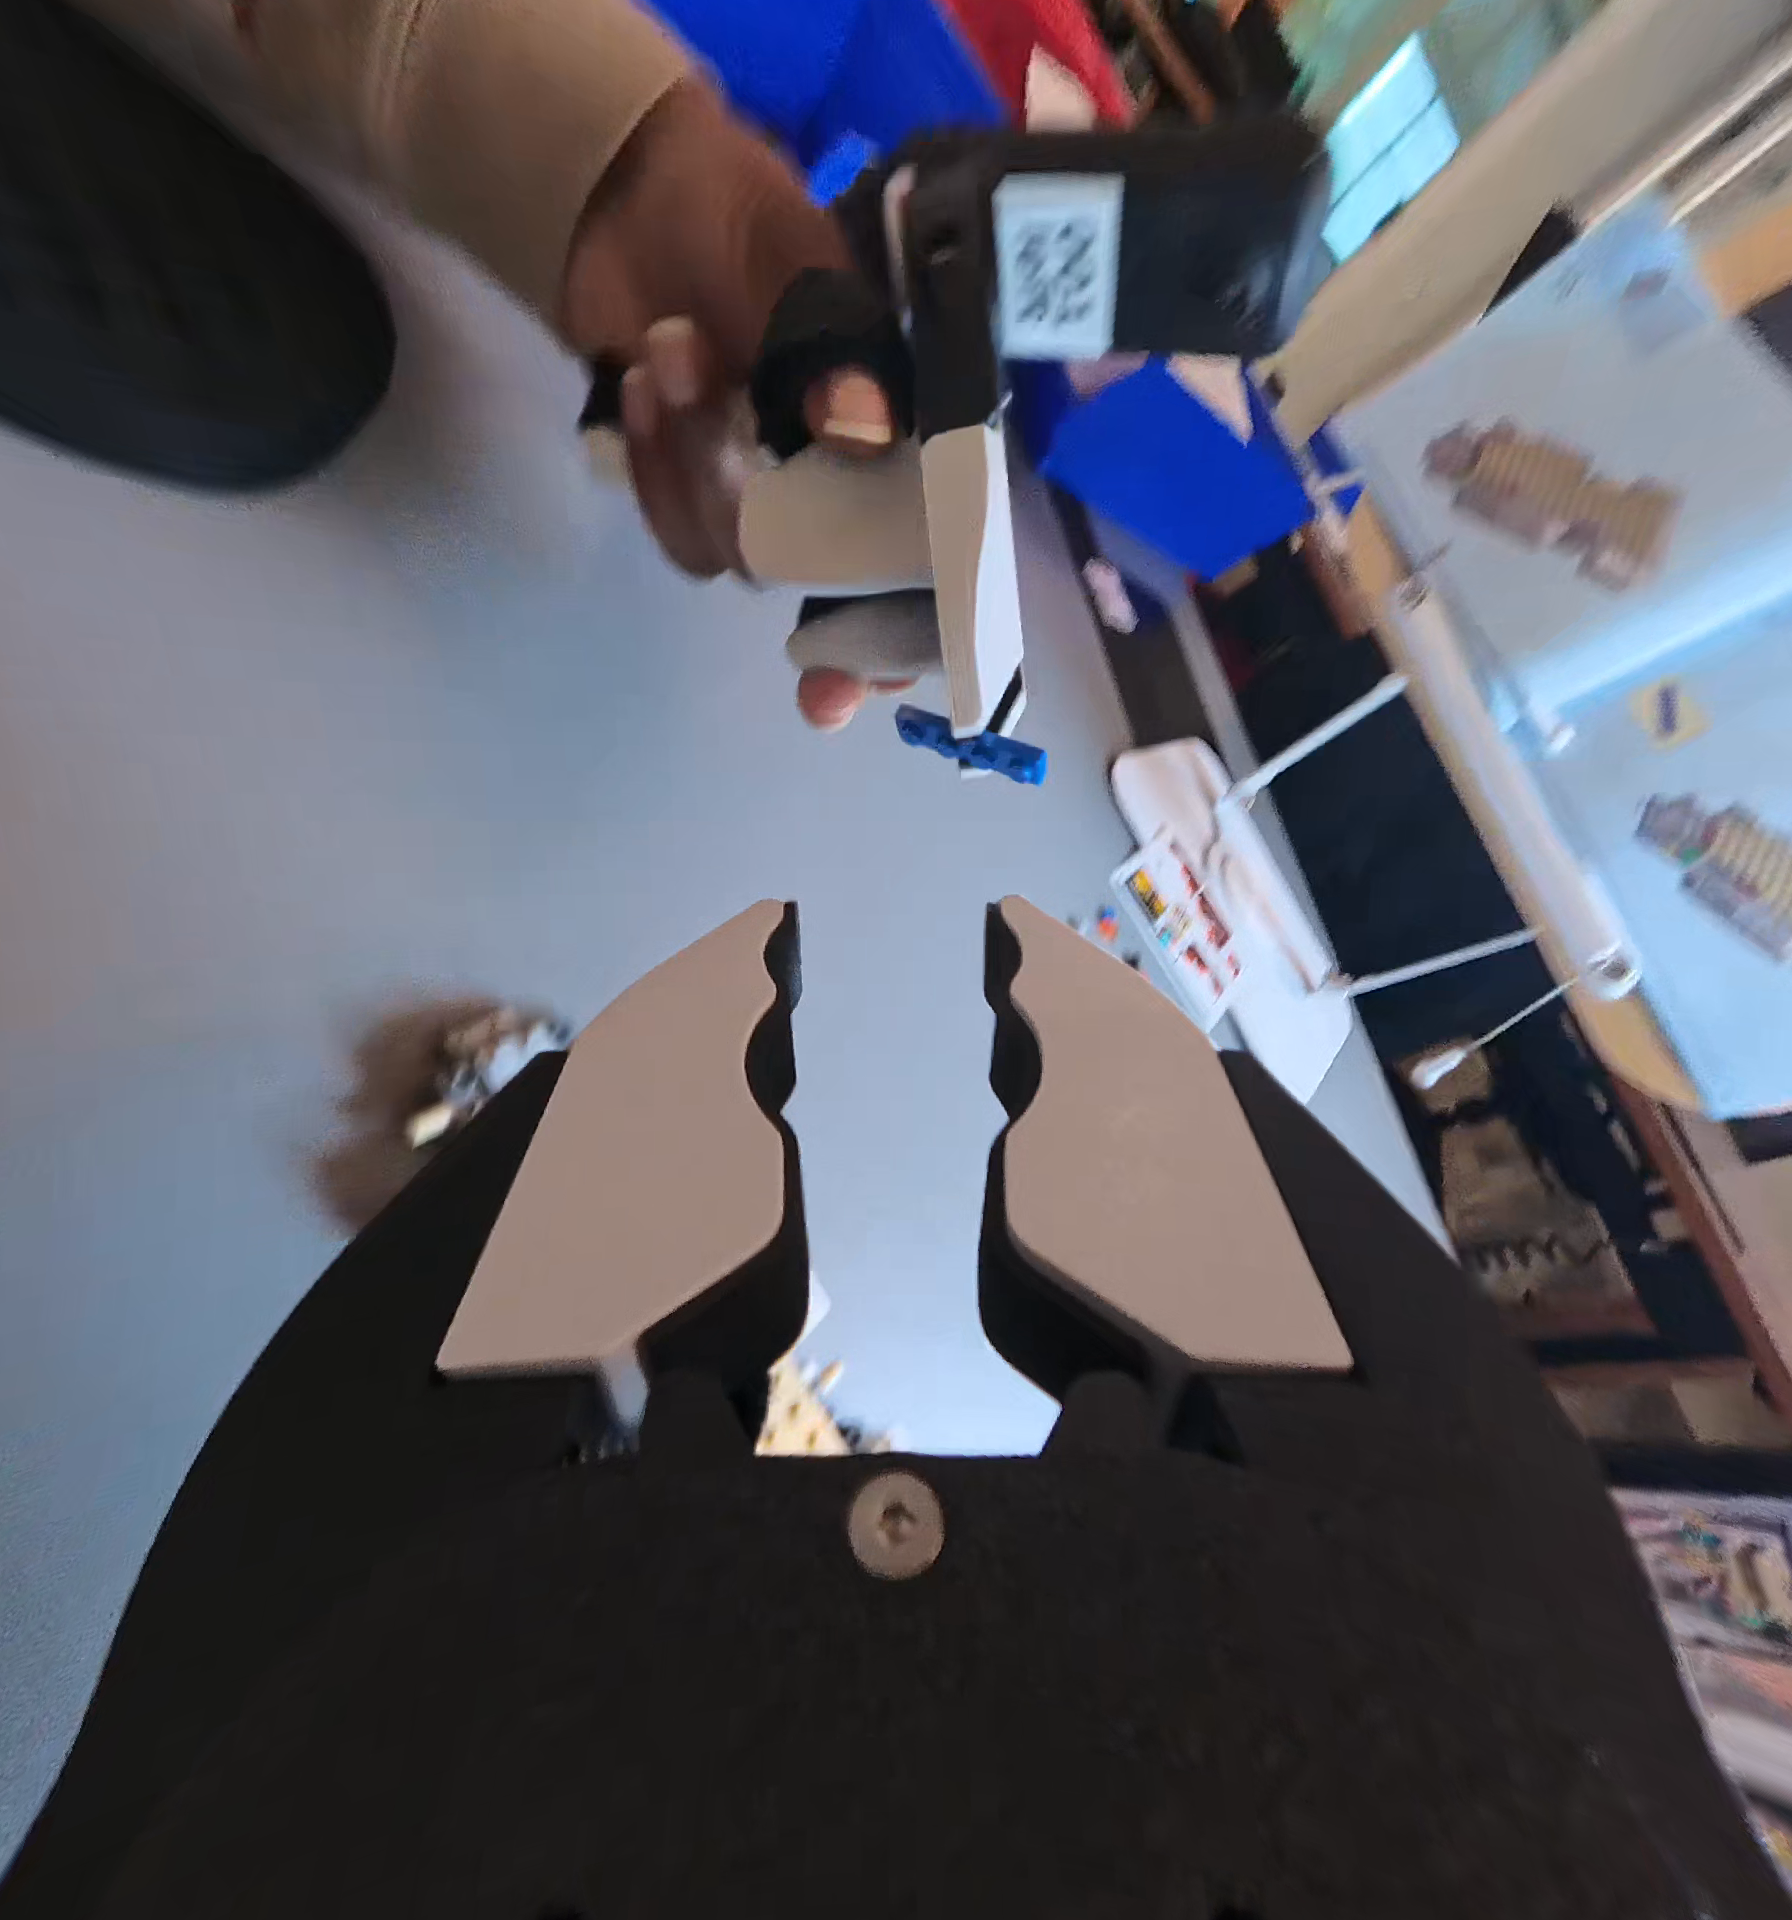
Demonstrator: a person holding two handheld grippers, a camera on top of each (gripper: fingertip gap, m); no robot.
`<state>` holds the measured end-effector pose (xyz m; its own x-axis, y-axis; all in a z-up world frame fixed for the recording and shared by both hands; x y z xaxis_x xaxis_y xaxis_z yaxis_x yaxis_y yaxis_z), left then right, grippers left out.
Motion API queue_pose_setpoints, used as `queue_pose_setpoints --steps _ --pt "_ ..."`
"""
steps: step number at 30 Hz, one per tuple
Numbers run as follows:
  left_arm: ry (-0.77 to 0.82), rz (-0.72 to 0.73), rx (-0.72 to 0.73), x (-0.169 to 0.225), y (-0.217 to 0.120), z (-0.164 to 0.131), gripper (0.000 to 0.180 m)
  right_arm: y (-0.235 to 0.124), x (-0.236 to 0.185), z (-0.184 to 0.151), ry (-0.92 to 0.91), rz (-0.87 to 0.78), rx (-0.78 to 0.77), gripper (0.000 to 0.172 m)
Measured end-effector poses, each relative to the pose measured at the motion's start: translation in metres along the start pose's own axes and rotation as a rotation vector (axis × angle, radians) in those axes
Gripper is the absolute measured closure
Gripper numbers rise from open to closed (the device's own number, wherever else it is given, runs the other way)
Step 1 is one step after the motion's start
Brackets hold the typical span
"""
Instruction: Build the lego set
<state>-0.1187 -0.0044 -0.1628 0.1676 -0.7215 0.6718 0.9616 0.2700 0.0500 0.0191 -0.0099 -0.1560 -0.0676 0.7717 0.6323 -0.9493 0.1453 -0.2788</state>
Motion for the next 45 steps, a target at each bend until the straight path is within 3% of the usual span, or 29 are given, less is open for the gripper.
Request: queue_pose_setpoints --steps 4,7,12,15,17,21,23,26,31,37,41,45 --pt "-0.108 -0.164 0.239 0.031 -0.005 0.012 0.173 0.013 0.019 0.037 0.0 -0.108 0.136 0.122" --pt "-0.101 -0.205 0.275 0.046 -0.007 0.016 0.173 0.019 0.024 0.058 -0.035 -0.159 0.21 0.122" --pt "-0.081 -0.23 0.278 0.057 -0.009 0.016 0.173 0.026 0.026 0.072 -0.079 -0.166 0.222 0.137" --pt "-0.067 -0.194 0.276 0.053 -0.013 0.014 0.172 0.031 0.025 0.07 -0.059 -0.098 0.16 0.137" --pt "-0.008 -0.082 0.271 0.045 -0.02 0.013 0.166 0.035 0.025 0.063 -0.02 0.014 0.06 0.137" --pt "0.237 0.236 0.205 0.029 -0.047 0.002 0.162 0.051 0.004 0.017 0.099 0.492 -0.38 0.137" --pt "0.347 0.363 0.165 0.023 -0.055 -0.006 0.162 0.064 -0.014 0.002 0.157 0.653 -0.495 0.137" --pt "0.413 0.436 0.12 0.017 -0.063 -0.017 0.161 0.081 -0.039 -0.01 0.1 0.804 -0.622 0.137" --pt "0.44 0.478 0.044 0.008 -0.071 -0.031 0.162 0.088 -0.06 -0.01 -0.008 0.883 -0.682 0.137" --pt "0.427 0.472 0.006 0.003 -0.074 -0.039 0.162 0.086 -0.066 -0.011 -0.003 0.91 -0.688 0.132" --pt "0.431 0.475 -0.017 0.001 -0.072 -0.043 0.162 0.074 -0.047 -0.008 -0.01 0.885 -0.643 0.121" --pt "0.46 0.465 -0.148 0.001 -0.061 -0.057 0.159 0.036 -0.014 -0.022 0.018 0.816 -0.623 0.109"
Point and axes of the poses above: each gripper's, where its closed fingertips meet, y out along the fingers, z out of its top, x = y × z across the jaws, the point moved 6 cm from there along -y, back along the fingers, and after that the axes turned 5 degrees about x, right-handed, at the moved point
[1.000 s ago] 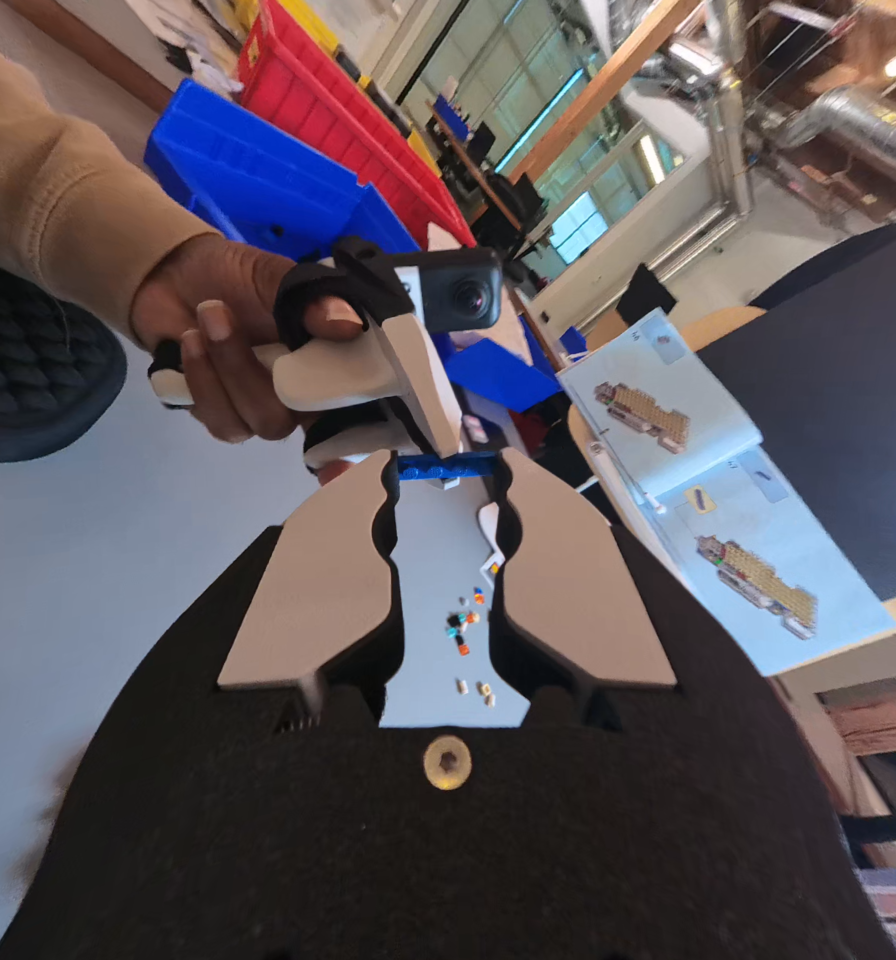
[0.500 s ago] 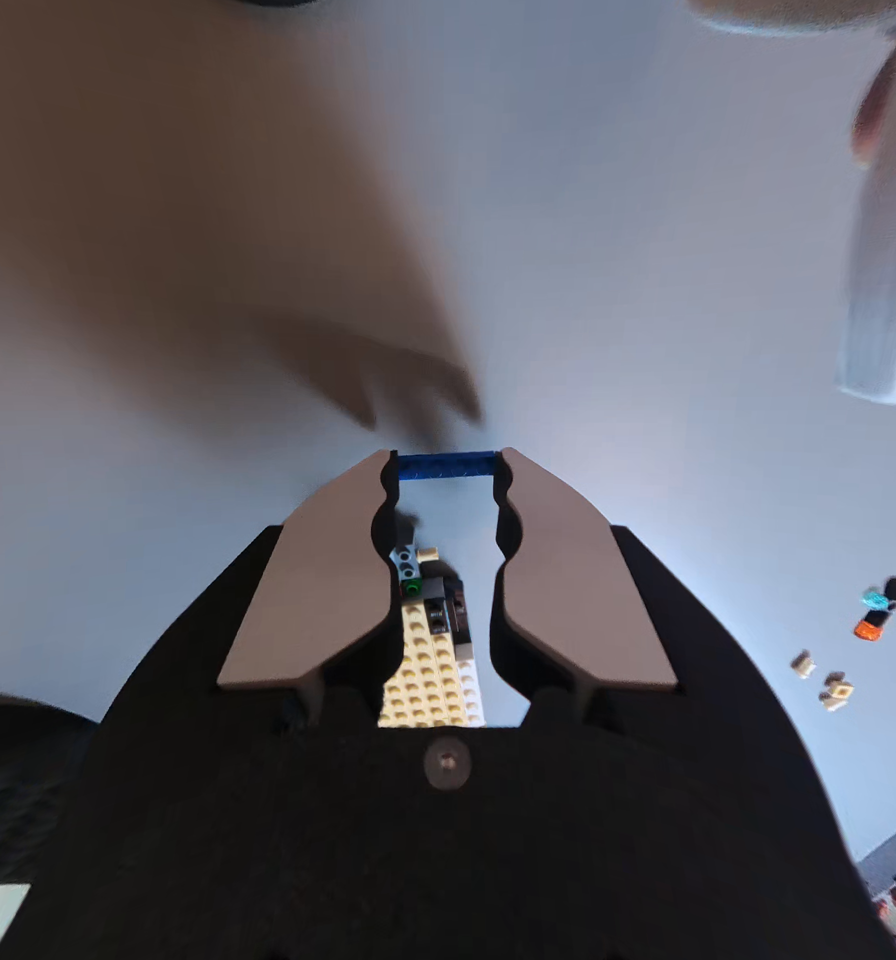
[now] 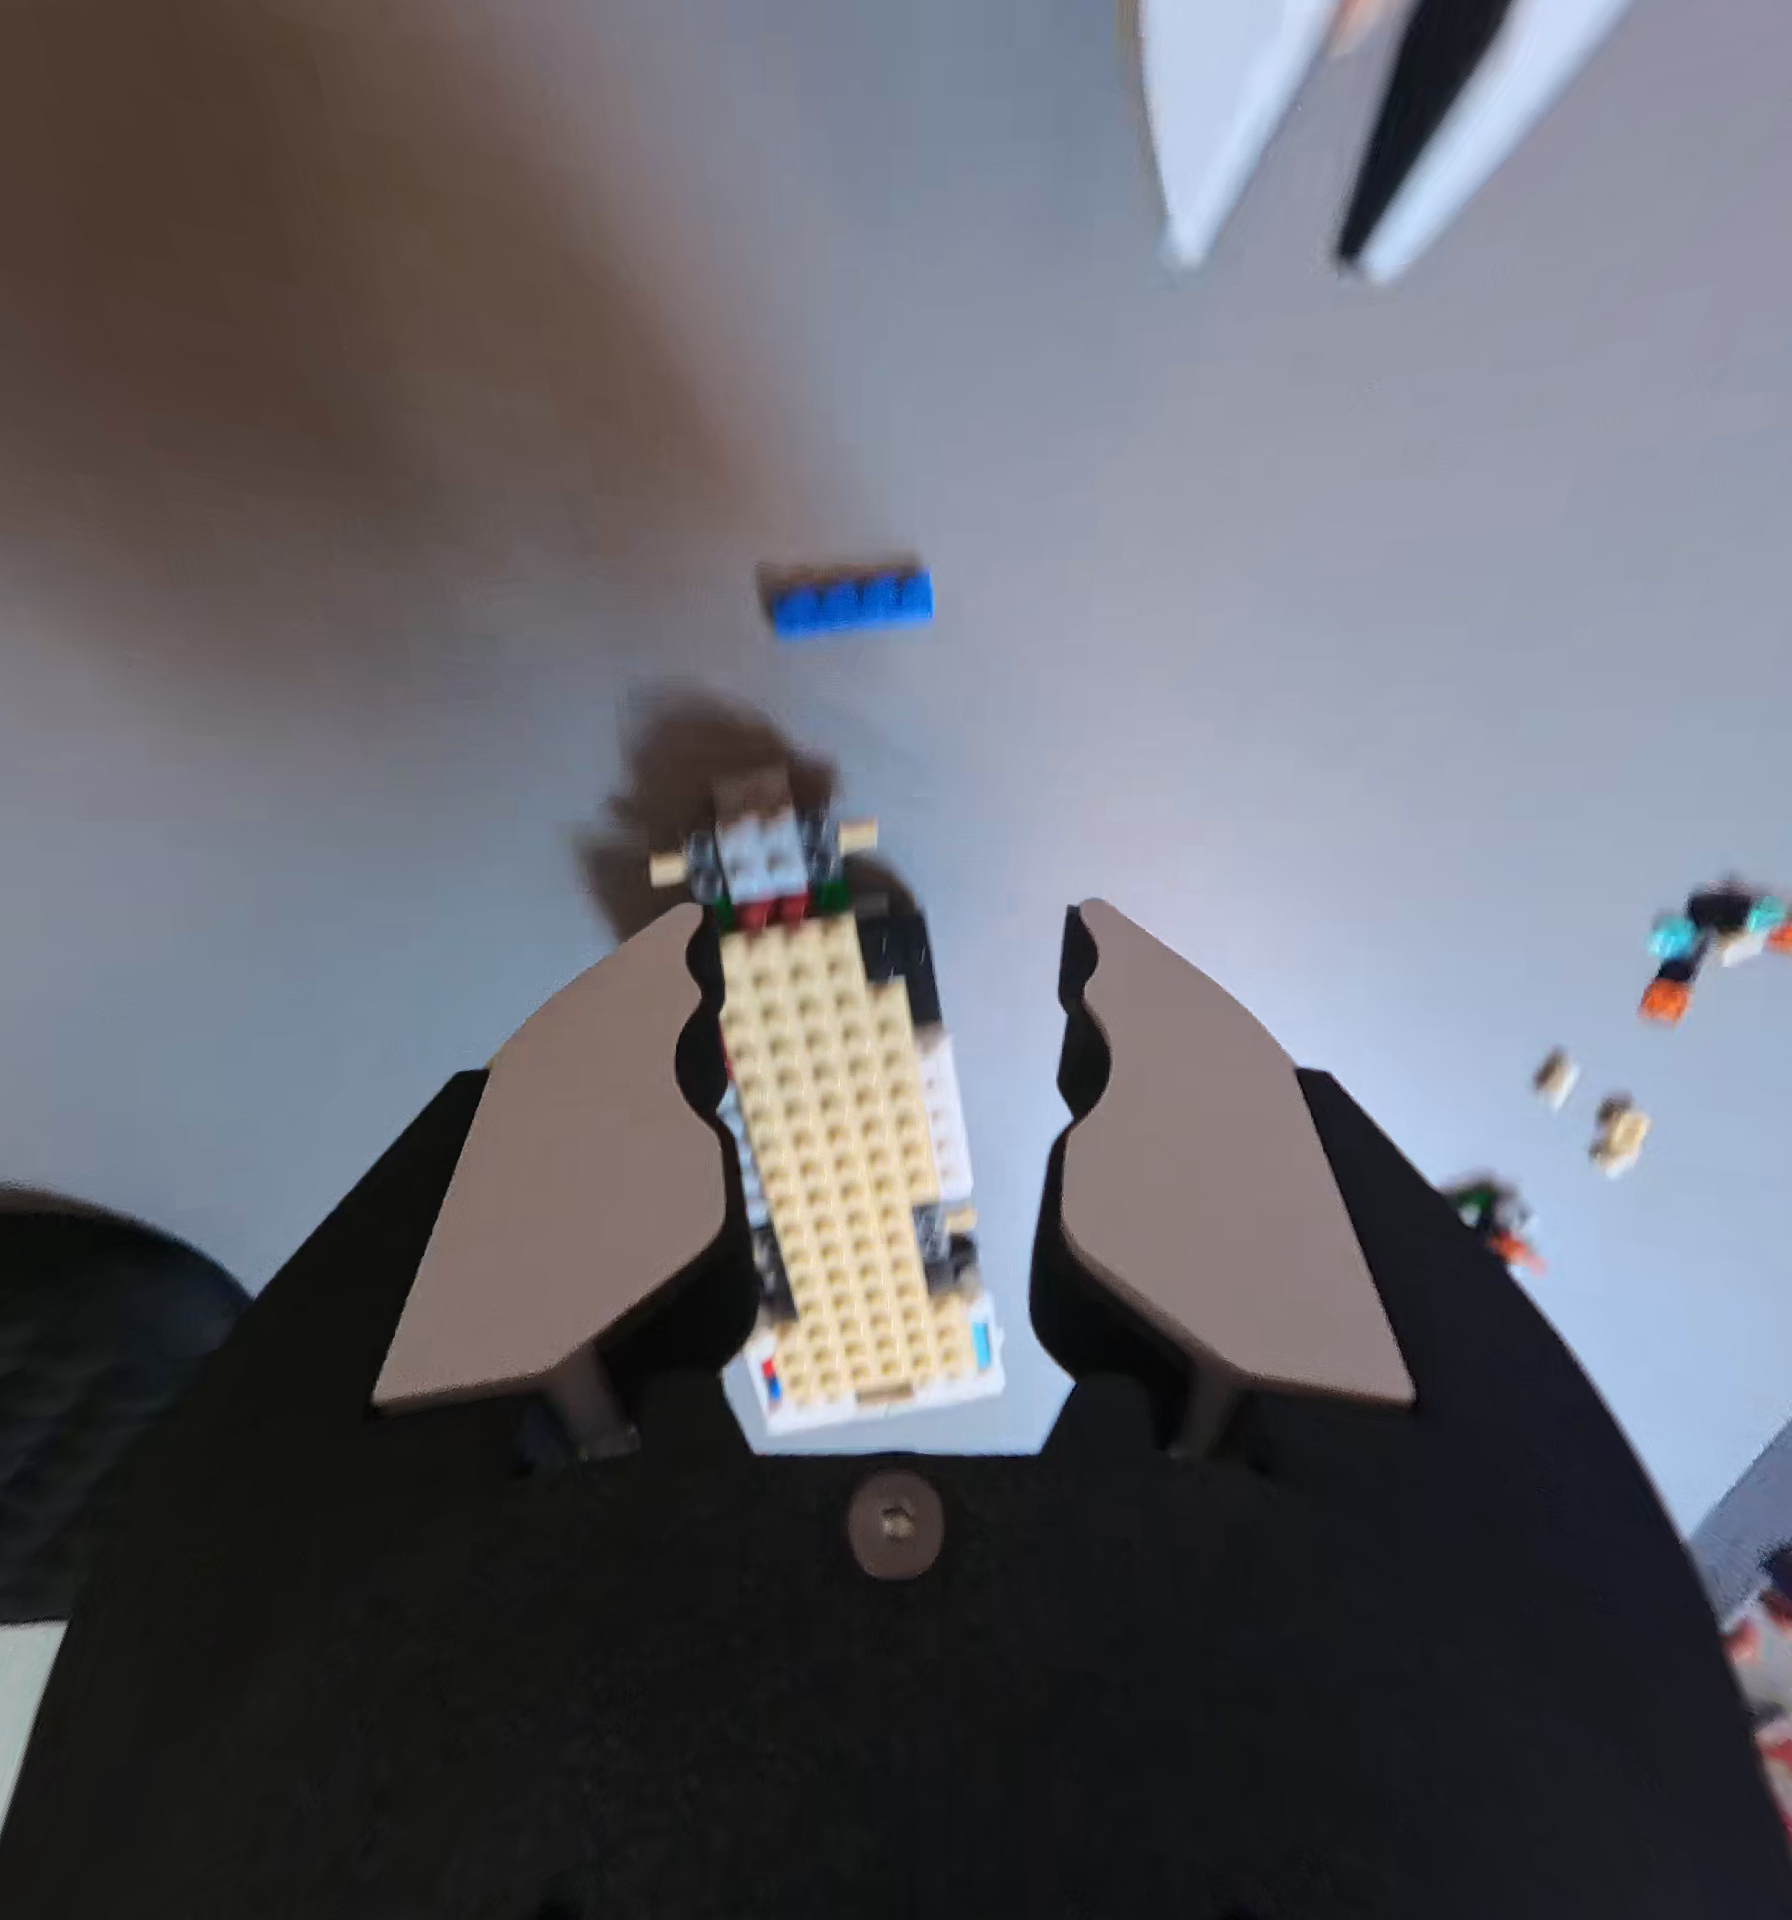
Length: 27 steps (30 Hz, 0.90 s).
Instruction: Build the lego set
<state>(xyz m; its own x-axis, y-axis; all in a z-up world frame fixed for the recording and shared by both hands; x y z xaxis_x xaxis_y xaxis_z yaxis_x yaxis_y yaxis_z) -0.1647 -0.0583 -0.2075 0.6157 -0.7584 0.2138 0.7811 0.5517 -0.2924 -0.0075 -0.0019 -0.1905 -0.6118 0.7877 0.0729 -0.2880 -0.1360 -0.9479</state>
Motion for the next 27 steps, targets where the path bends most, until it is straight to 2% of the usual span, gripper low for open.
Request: queue_pose_setpoints --steps 4,6,8,13,17,21,23,27 --pt "0.085 -0.023 -0.172 0.017 0.017 -0.017 0.147 -0.003 -0.02 -0.05 0.059 -0.021 -0.008 0.098" --pt "0.146 -0.013 -0.261 0.026 0.027 -0.023 0.141 0.003 -0.025 -0.062 0.063 -0.051 0.002 0.094" --pt "0.193 -0.011 -0.342 0.034 0.036 -0.027 0.135 0.006 -0.023 -0.064 0.046 -0.071 0.019 0.095" --pt "0.254 0.04 -0.457 0.044 0.056 -0.028 0.135 0.005 -0.013 -0.055 -0.05 -0.086 0.005 0.097" --pt "0.239 0.059 -0.484 0.047 0.064 -0.026 0.136 -0.004 -0.007 -0.049 -0.098 -0.079 0.032 0.096" --pt "0.226 0.061 -0.514 0.048 0.068 -0.024 0.137 0.015 -0.008 -0.055 -0.124 -0.004 -0.01 0.091" --pt "0.214 0.057 -0.521 0.047 0.068 -0.024 0.138 0.022 -0.009 -0.056 -0.118 0.028 -0.013 0.1" --pt "0.207 0.051 -0.514 0.047 0.067 -0.025 0.139 0.021 -0.01 -0.058 -0.065 0.051 0.034 0.101"
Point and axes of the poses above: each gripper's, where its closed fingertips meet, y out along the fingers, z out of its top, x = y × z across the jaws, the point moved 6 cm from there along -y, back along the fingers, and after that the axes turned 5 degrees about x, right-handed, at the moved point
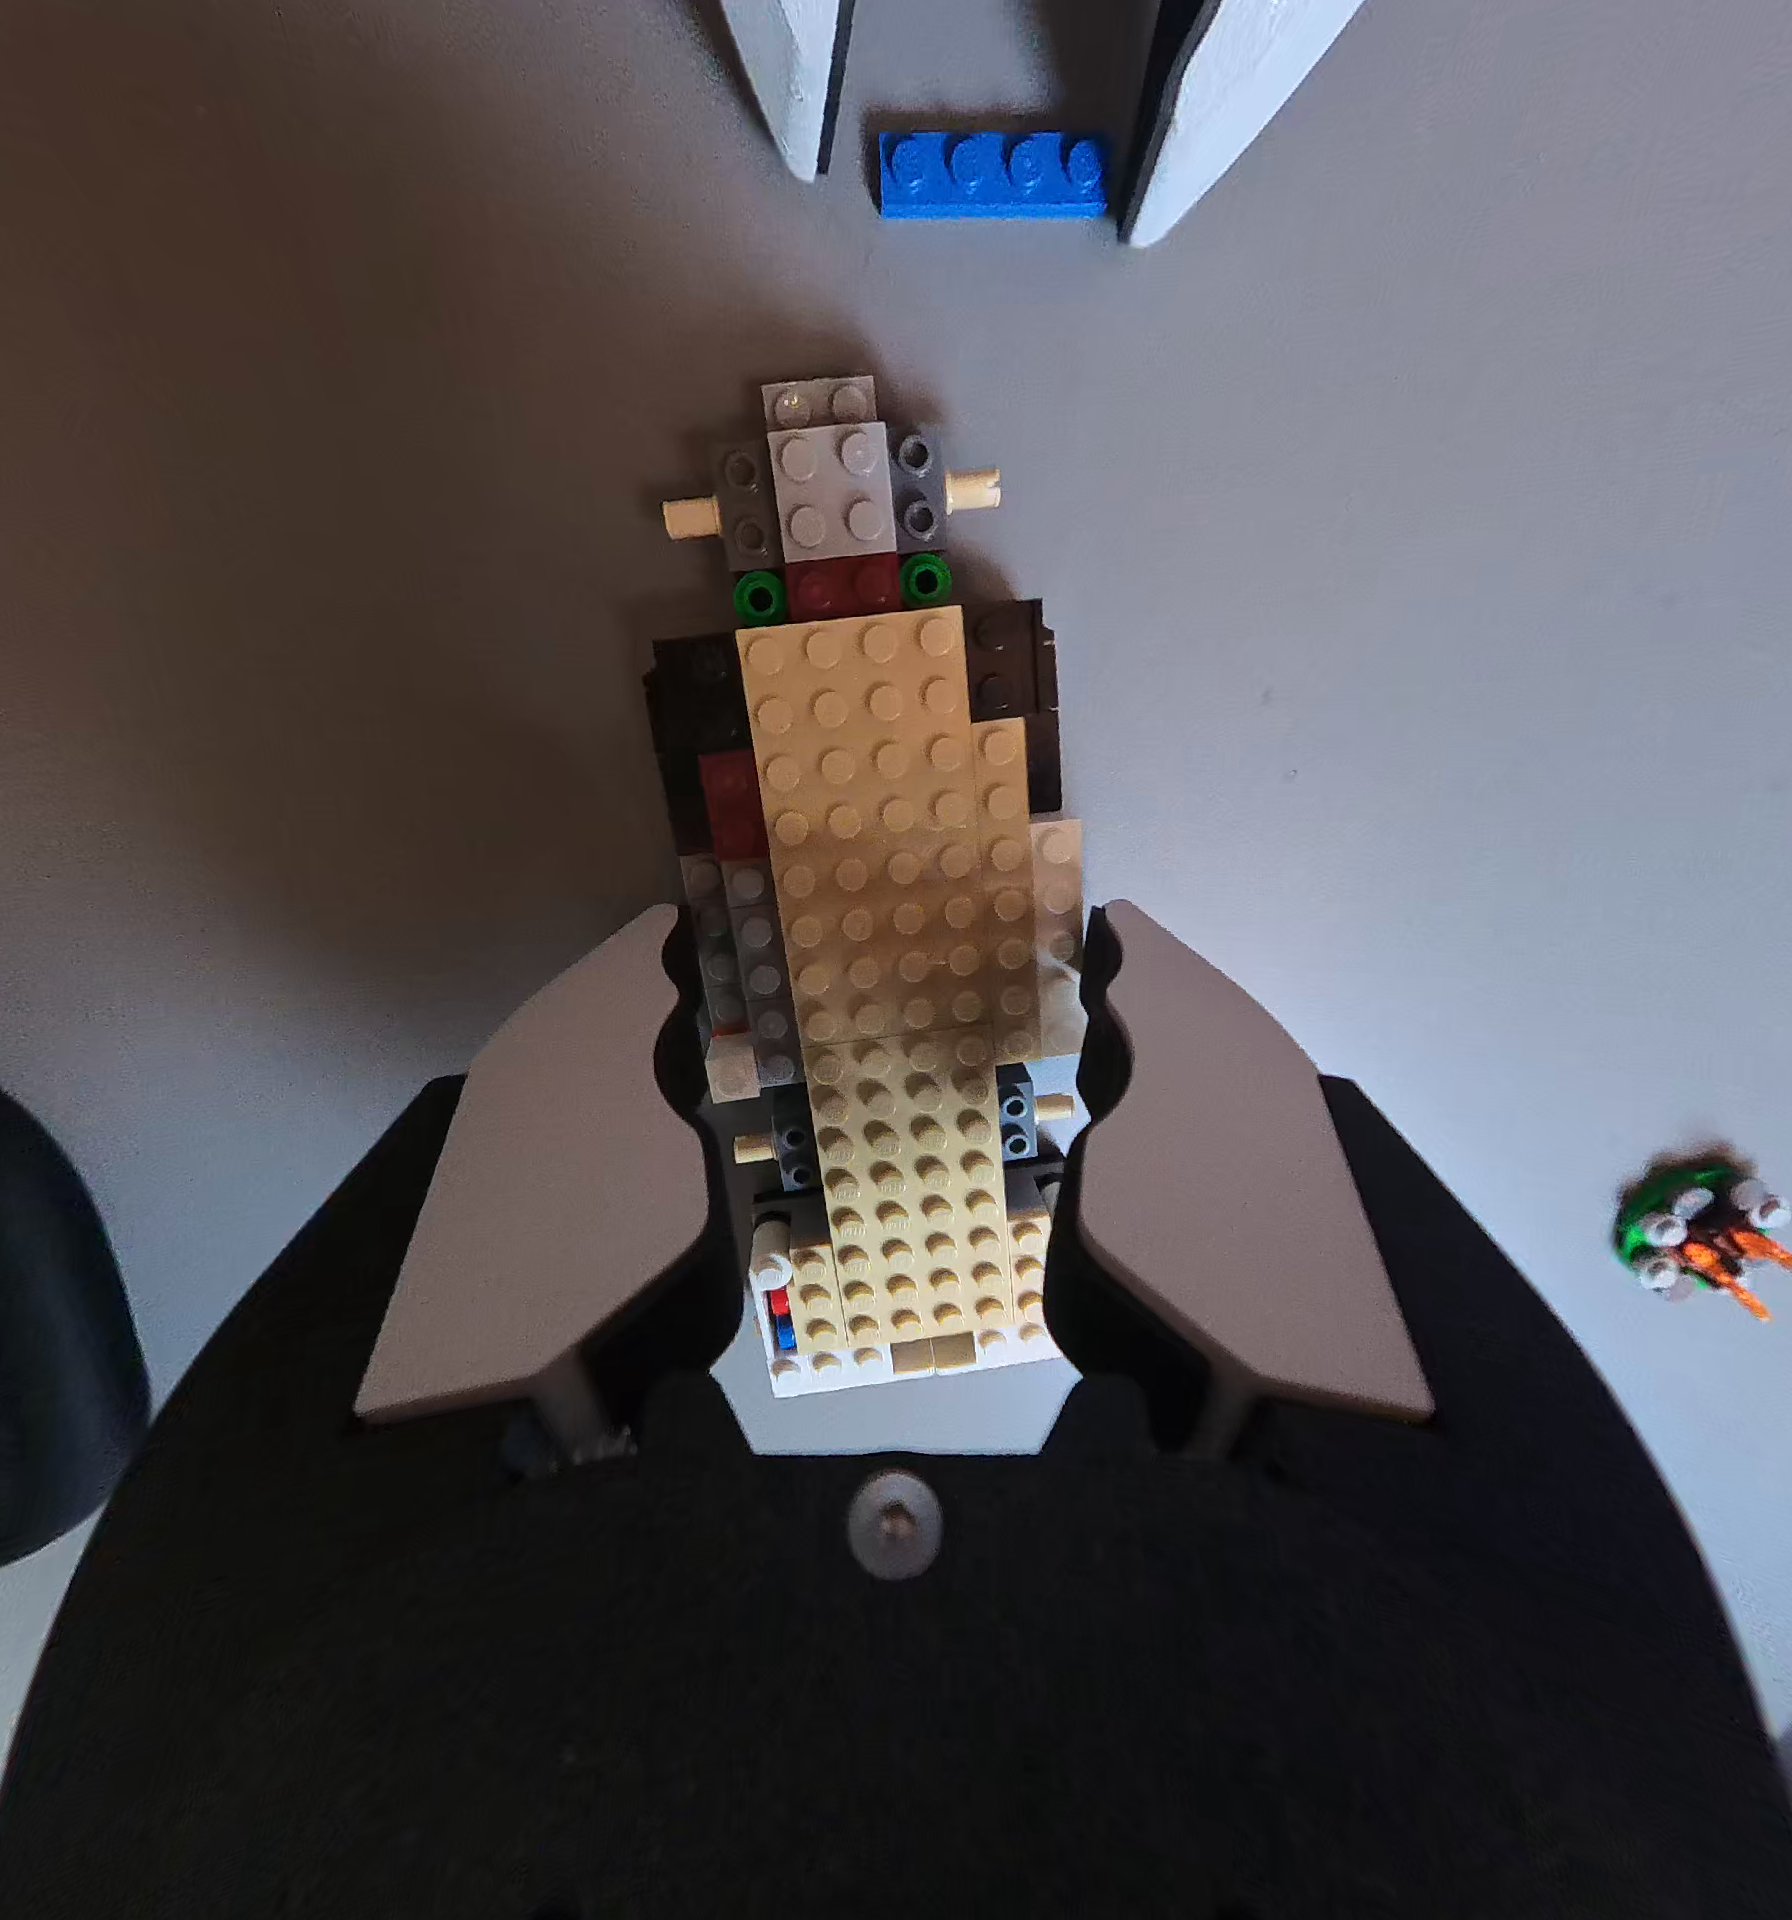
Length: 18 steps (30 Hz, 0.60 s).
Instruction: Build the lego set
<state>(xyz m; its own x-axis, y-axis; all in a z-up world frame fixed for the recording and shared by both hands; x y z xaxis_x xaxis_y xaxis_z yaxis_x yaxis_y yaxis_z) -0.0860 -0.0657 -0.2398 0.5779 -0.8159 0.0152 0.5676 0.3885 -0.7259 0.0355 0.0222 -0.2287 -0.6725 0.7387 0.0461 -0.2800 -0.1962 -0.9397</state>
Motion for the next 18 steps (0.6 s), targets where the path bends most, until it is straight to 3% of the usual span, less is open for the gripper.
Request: queue_pose_setpoints --steps 8,18 --pt "0.009 -0.009 0.013 -0.001 0.002 0.002 0.147 -0.016 0.006 0.01 0.123 -0.026 0.106 0.101" --pt "0.042 0.031 0.05 -0.001 -0.015 -0.01 0.141 0.007 0.01 0.033 0.123 -0.042 -0.04 0.101"
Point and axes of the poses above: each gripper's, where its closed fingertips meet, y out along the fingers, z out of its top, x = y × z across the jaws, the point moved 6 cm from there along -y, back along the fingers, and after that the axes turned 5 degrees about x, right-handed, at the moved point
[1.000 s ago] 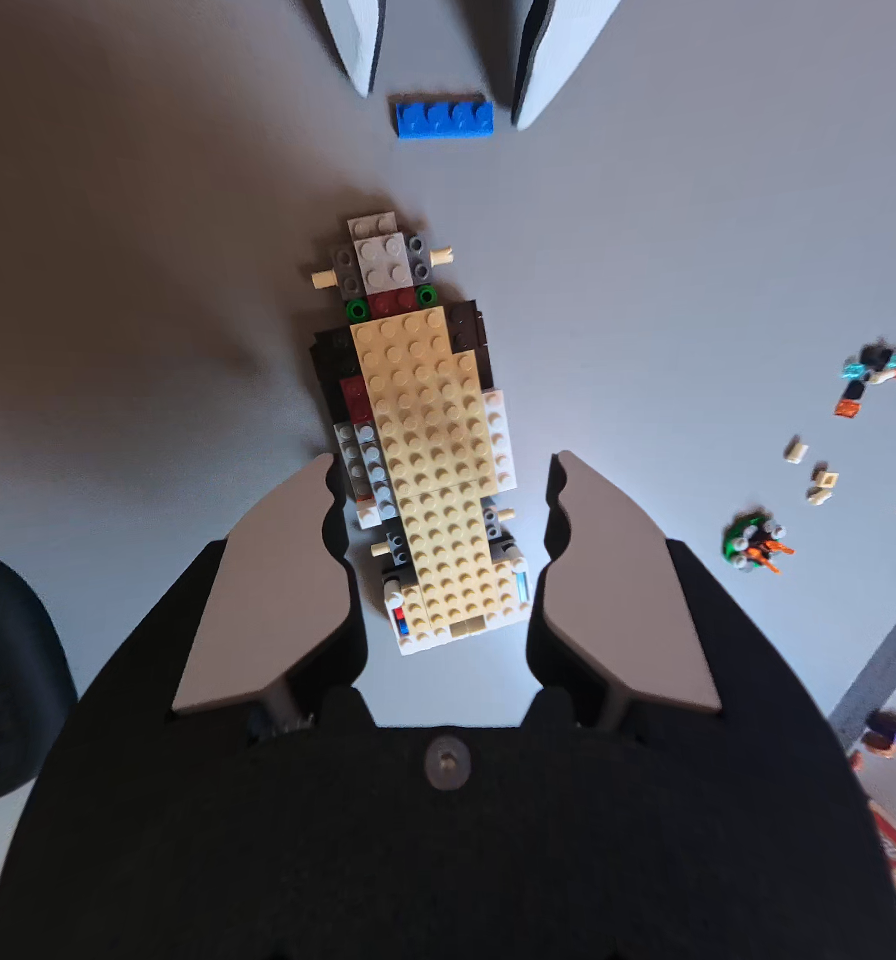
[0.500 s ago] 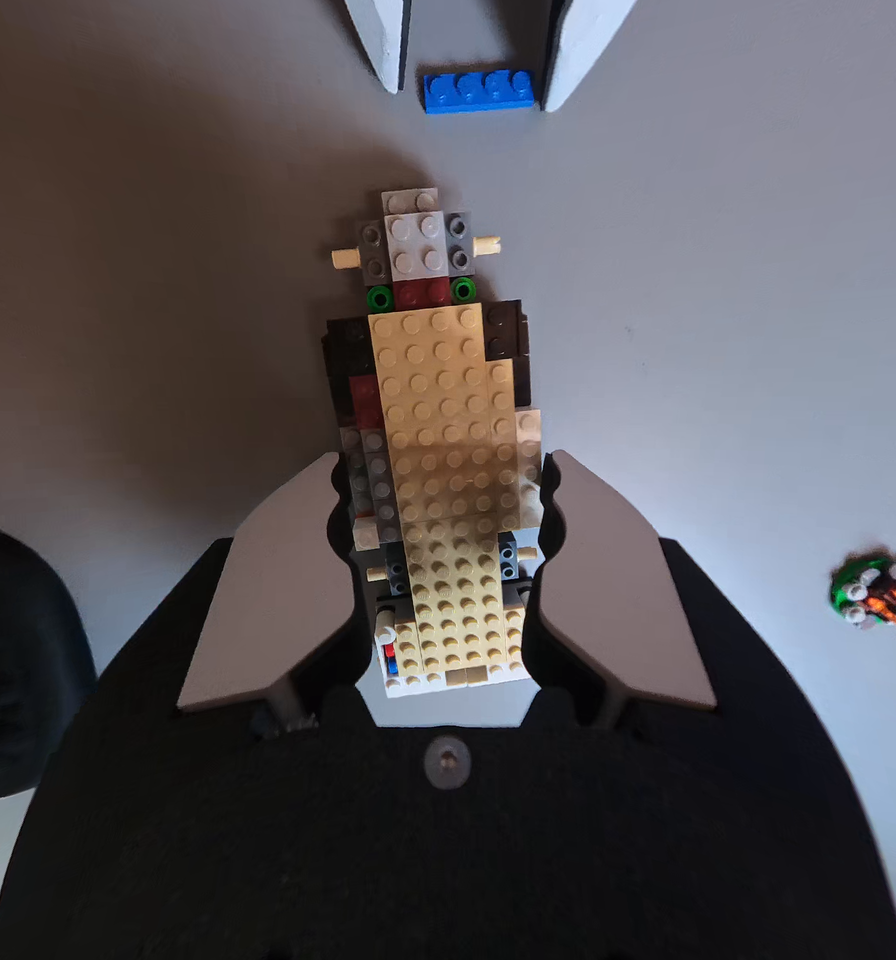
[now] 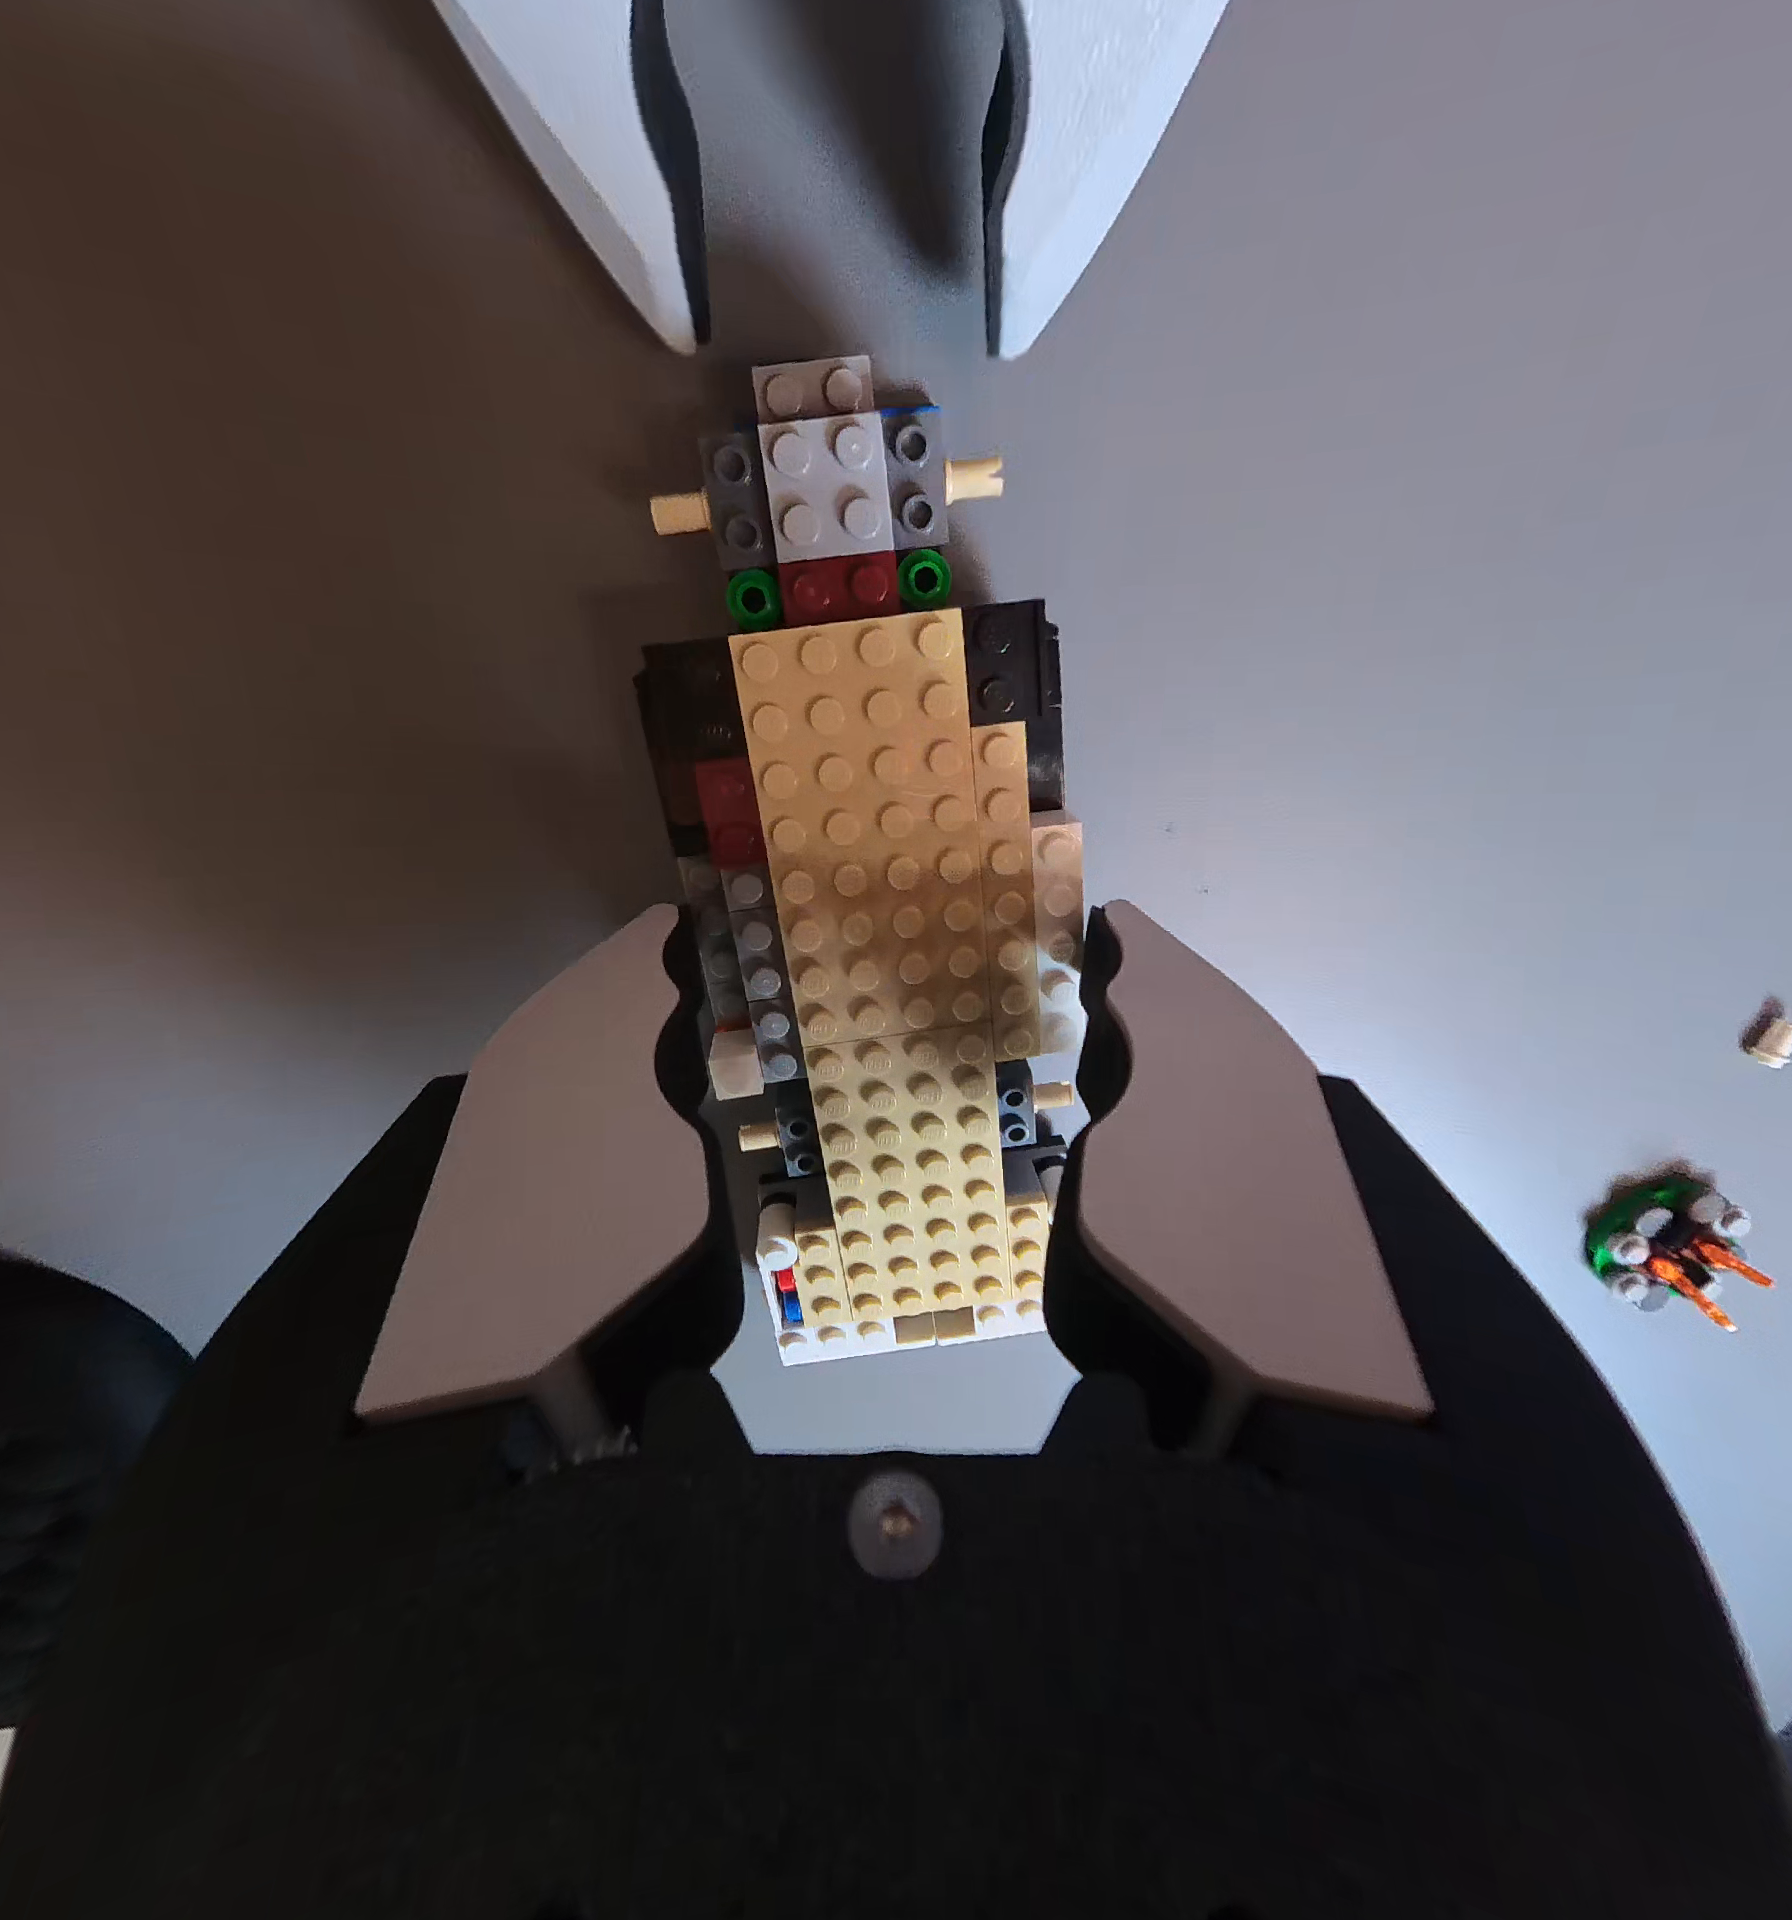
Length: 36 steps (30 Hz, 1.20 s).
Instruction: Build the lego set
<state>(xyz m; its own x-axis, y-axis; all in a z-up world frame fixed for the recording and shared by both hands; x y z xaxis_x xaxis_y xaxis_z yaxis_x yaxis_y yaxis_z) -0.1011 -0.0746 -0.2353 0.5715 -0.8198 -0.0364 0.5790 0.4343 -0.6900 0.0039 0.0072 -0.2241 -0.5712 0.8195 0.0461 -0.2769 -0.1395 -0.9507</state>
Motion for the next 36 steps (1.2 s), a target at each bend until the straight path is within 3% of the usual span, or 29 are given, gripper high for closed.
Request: queue_pose_setpoints --steps 16,30,36 --pt "0.089 0.003 0.066 0.005 0.002 0.003 0.155 0.003 -0.003 0.001 0.079 -0.017 -0.11 0.101" --pt "0.088 0.024 0.054 0.005 0.006 0.004 0.157 0.002 -0.004 0.002 0.106 -0.019 -0.099 0.101" --pt "0.069 0.027 0.073 0.001 0.002 0.007 0.156 -0.011 -0.005 0.002 0.127 -0.036 -0.015 0.101"
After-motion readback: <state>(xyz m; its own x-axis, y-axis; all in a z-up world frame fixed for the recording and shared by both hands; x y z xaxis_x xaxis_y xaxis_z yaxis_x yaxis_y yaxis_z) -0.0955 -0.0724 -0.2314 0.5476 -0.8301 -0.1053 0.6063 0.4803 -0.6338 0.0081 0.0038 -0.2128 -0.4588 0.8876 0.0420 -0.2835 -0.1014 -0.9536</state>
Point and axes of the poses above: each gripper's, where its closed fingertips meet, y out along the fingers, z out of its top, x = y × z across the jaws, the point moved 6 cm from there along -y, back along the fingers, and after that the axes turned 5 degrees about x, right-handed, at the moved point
